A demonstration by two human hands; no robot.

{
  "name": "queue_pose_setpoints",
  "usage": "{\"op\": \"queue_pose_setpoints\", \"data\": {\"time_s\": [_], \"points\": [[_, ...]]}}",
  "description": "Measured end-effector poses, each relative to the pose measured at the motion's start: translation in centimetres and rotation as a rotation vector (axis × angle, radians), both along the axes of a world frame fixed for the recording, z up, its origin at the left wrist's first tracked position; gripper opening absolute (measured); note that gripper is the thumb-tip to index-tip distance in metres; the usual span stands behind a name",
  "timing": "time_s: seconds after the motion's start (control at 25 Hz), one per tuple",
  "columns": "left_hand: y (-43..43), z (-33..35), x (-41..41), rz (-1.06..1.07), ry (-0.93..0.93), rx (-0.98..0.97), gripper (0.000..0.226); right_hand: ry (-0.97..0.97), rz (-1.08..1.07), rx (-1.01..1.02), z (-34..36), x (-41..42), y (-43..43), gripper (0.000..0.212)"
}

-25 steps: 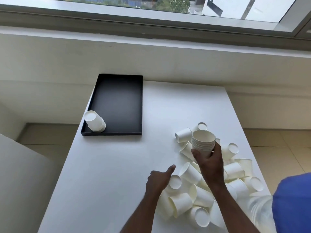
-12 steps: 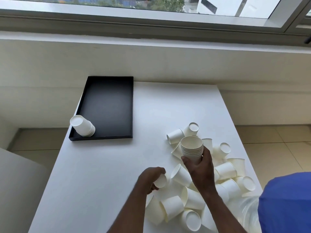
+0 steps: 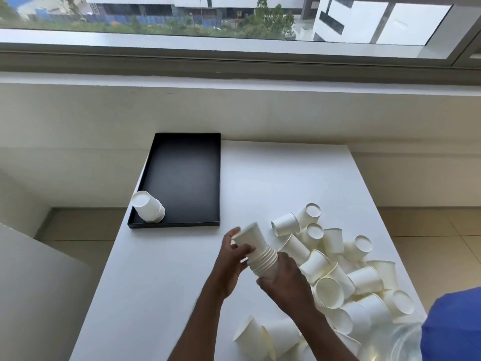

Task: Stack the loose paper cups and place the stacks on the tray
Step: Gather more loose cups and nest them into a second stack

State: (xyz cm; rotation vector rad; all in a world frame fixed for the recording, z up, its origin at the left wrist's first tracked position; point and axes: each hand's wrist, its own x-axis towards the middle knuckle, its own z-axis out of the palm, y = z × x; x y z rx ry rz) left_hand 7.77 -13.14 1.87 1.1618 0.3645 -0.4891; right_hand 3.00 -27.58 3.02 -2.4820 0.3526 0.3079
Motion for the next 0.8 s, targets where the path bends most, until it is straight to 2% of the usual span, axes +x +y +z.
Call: {"op": "queue_pose_setpoints", "data": {"time_s": [0.08, 0.16, 0.24, 0.32, 0.4, 0.44, 0.52, 0.6, 0.68, 0.8], "points": [[0.2, -0.1, -0.7, -0.107, -0.042, 0.112, 0.068, -0.031, -0.014, 0.05, 0.4, 0.9, 1.3, 0.05], [0.8, -0.4, -1.2, -0.186, -0.068, 0.195, 0.085, -0.051, -0.02, 0.1, 0.6, 1.6, 2.2, 0.049], [1.5, -0.3, -1.6, -0.233, -0.09, 0.228, 0.088, -0.068, -0.041, 0.15, 0.8, 1.9, 2.9, 0.049], [2.2, -0.1, -2.1, -0.167, -0.067, 0.231, 0.07, -0.082, -0.091, 0.212, 0.9, 2.0, 3.2, 0.052], [3.1, -0.8, -3.3, -0.117, 0.004, 0.334, 0.057, -0.105, -0.149, 0.257, 1.0, 2.0, 2.9, 0.053], [3.6, -1.5, -4.1, -0.181, 0.039, 0.422, 0.057, -0.119, -0.172, 0.262, 0.9, 2.0, 2.7, 0.053], [4.2, -3.1, -6.5, -0.447, 0.08, 0.57, 0.059, -0.136, -0.203, 0.266, 0.8, 2.0, 2.1, 0.051], [4.1, -4.9, -8.7, -0.662, 0.065, 0.673, 0.049, -0.142, -0.213, 0.266, 0.5, 1.9, 1.4, 0.051], [3.5, -6.0, -9.9, -0.75, 0.024, 0.729, 0.027, -0.149, -0.211, 0.261, 0.4, 1.8, 0.9, 0.05], [3.2, -6.7, -10.2, -0.78, -0.018, 0.787, 0.029, -0.152, -0.209, 0.249, 0.2, 1.6, 0.4, 0.05]]}}
